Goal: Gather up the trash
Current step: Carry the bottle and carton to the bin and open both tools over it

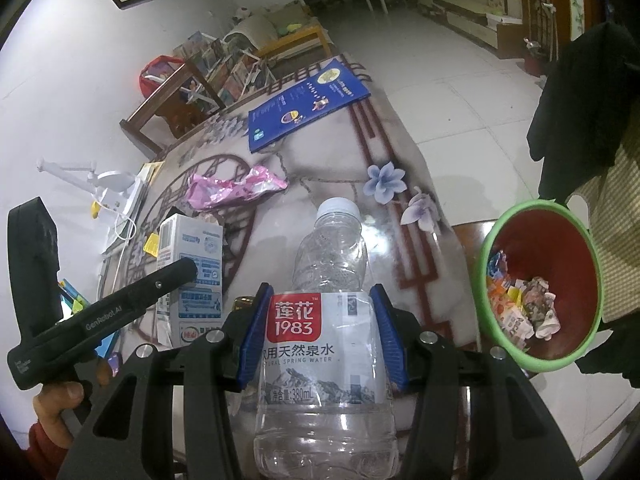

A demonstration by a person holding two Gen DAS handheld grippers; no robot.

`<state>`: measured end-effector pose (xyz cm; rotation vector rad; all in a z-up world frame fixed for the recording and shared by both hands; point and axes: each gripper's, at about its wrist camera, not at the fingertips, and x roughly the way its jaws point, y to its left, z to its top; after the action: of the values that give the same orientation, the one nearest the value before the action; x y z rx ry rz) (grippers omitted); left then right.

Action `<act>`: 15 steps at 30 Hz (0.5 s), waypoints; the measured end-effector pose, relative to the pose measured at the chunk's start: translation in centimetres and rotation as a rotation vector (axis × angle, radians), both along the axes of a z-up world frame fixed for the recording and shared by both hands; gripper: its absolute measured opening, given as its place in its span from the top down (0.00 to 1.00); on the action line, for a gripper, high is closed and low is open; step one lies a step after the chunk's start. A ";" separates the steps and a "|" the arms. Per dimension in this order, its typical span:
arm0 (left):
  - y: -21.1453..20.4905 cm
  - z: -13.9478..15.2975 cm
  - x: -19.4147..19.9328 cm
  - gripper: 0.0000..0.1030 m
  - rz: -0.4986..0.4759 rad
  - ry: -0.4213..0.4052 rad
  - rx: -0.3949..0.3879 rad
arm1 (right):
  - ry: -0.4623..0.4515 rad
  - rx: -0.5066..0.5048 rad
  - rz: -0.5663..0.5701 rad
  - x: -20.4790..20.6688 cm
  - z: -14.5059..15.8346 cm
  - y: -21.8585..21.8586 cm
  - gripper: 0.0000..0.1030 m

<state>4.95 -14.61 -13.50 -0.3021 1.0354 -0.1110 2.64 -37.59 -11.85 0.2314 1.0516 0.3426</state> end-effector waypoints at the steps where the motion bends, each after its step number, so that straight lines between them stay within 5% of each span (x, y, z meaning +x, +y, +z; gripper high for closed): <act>1: -0.3 0.1 0.1 0.63 -0.001 -0.001 0.001 | -0.002 0.002 -0.002 0.1 0.1 -0.3 0.53; 15: -6.4 1.1 2.3 0.63 -0.079 -0.030 0.011 | -0.015 0.008 -0.087 0.7 0.3 -6.9 0.53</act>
<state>7.27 -21.01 -12.40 -0.2491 1.0181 -0.1805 3.38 -44.44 -11.58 0.2812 1.0226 0.2696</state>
